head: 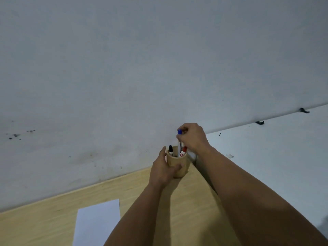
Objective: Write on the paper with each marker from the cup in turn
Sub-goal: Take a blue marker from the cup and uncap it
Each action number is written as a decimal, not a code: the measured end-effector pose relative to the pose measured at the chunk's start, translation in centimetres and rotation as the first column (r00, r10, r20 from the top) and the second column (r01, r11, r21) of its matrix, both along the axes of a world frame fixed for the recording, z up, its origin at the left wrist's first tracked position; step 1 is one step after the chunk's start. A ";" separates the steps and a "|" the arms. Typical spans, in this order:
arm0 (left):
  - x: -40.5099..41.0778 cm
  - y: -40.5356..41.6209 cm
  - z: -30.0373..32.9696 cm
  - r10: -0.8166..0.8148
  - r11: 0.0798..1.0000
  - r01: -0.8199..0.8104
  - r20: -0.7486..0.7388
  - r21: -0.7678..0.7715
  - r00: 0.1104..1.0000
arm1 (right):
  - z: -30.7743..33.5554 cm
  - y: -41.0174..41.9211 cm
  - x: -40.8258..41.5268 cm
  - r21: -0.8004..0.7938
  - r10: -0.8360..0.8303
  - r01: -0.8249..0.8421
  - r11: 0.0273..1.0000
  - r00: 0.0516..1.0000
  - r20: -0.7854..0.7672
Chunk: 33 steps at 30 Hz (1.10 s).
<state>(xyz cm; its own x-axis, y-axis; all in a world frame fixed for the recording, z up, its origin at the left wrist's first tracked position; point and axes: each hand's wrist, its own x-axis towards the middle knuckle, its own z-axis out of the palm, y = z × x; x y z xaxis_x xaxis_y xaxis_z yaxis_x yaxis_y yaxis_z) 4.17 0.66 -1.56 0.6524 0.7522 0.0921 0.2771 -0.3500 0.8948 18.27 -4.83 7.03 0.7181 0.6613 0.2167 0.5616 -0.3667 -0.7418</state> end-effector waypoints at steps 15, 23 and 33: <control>-19.1 0.0 8.4 0.263 0.949 -0.251 -0.043 0.191 0.964 | 2.8 -2.6 -16.5 0.142 0.390 -0.364 0.921 0.860 -0.328; -30.2 -2.0 5.4 0.347 0.931 -0.320 -0.154 0.177 0.925 | -3.9 -4.6 -28.5 0.128 0.584 -0.612 0.780 0.639 -0.501; -33.3 -0.4 5.0 0.405 0.899 -0.347 -0.210 0.267 0.890 | -4.8 -2.9 -32.0 0.149 0.650 -0.635 0.758 0.715 -0.258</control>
<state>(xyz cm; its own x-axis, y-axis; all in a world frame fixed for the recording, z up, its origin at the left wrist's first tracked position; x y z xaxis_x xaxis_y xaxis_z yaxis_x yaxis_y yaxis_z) -29.09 0.26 3.40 0.3469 0.9258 0.1500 0.6339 -0.3492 0.6901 -13.70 -7.70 2.24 0.1572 0.9802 0.1204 0.4172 0.0446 -0.9077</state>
